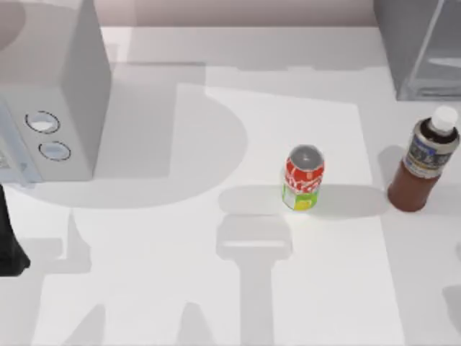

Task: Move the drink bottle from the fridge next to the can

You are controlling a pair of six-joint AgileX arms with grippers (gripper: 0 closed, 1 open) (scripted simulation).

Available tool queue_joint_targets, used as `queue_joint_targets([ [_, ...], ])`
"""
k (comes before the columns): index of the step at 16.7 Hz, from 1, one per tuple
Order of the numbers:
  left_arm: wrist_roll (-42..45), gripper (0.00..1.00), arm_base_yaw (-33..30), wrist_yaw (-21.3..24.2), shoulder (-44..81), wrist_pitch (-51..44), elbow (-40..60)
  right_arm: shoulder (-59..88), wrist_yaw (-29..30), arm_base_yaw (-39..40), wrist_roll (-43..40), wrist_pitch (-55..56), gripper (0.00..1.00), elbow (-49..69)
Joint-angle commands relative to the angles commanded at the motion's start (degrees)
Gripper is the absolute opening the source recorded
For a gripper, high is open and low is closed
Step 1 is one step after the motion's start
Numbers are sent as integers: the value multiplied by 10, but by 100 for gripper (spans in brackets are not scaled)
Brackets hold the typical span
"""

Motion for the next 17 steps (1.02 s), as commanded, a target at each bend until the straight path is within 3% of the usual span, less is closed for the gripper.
queue_joint_targets([
  [5,0,100,0,0,0,0,0,334,-140,-279,-326,1,100,95],
  [9,0,100,0,0,0,0,0,552,-235,-469,-540,23,100,153],
  [13,0,100,0,0,0,0,0,682,-298,-589,-667,49,100,186],
  [17,0,100,0,0,0,0,0,715,-317,-622,-699,58,100,194],
])
